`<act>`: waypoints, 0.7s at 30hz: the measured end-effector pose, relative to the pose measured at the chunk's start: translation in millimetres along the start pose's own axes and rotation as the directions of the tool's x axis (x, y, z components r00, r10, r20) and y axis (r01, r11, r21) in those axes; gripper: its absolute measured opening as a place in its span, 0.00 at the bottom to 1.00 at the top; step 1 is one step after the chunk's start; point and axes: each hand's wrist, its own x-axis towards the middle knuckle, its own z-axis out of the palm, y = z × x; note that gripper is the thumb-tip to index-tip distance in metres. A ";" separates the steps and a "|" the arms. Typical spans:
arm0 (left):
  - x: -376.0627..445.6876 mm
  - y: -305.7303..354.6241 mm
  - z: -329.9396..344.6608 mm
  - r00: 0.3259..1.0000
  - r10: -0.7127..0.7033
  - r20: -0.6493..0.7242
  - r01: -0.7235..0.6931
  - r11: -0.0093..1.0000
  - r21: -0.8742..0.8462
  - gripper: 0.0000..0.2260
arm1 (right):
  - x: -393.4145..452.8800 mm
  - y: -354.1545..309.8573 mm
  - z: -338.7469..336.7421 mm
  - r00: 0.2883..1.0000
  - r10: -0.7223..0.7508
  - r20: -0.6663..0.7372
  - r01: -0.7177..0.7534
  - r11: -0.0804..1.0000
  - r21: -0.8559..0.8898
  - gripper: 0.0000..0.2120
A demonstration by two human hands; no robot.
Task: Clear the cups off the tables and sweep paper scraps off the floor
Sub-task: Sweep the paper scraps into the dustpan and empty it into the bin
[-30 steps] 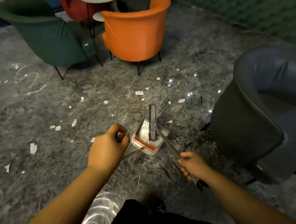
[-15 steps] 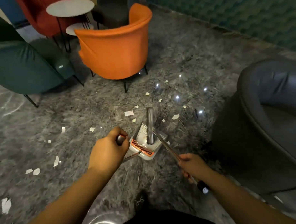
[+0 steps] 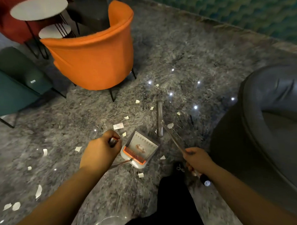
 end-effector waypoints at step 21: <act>212.5 90.8 82.6 0.964 -0.170 0.203 0.114 0.959 0.260 0.10 | 313.4 -98.8 -212.4 0.990 0.118 0.070 -0.066 0.857 -0.511 0.14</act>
